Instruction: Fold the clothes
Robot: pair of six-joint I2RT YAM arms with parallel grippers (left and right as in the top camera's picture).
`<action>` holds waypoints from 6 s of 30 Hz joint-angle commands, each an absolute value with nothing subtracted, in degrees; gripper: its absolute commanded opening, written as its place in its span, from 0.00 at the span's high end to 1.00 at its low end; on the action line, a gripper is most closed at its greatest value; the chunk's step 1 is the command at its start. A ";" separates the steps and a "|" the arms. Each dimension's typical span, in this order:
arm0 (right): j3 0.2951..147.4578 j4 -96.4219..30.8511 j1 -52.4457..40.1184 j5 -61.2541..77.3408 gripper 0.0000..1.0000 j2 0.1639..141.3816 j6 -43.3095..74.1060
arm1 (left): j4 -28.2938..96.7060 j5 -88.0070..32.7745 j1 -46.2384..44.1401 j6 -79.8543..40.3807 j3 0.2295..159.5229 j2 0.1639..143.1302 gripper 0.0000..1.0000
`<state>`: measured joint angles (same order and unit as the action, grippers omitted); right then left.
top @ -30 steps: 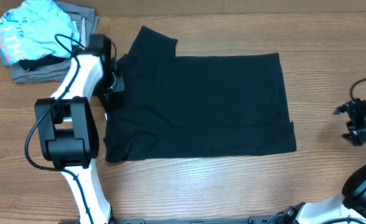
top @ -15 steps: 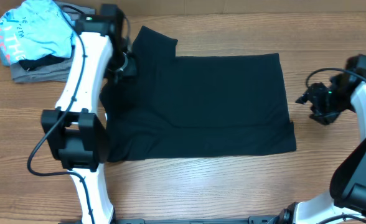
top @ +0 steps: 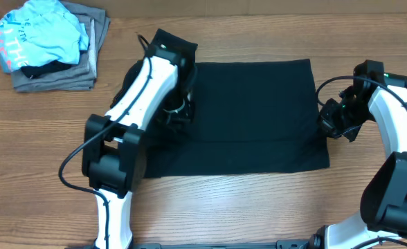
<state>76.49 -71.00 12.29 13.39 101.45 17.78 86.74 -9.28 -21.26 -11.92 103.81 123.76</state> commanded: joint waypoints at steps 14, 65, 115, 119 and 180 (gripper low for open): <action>56.73 -55.55 11.00 10.44 0.96 101.93 26.48 | 74.96 -9.30 -20.80 -15.05 83.29 122.89 0.94; 64.47 -50.78 22.13 24.80 0.32 86.13 26.52 | 55.29 -0.05 -7.20 -19.22 80.38 93.69 0.21; 65.95 -48.69 1.87 10.04 0.00 87.26 26.55 | 26.74 5.08 -6.42 4.27 129.21 150.67 0.00; 65.95 -47.68 1.89 9.82 0.00 87.99 26.55 | 26.20 5.10 -6.28 4.32 129.16 151.35 0.01; 96.42 -31.05 2.04 -5.10 0.20 122.10 19.07 | 28.77 2.94 -5.67 -0.43 129.14 154.56 0.76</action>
<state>93.38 -30.61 2.20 -2.98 119.31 20.27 27.16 2.63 -5.85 -0.47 129.38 152.00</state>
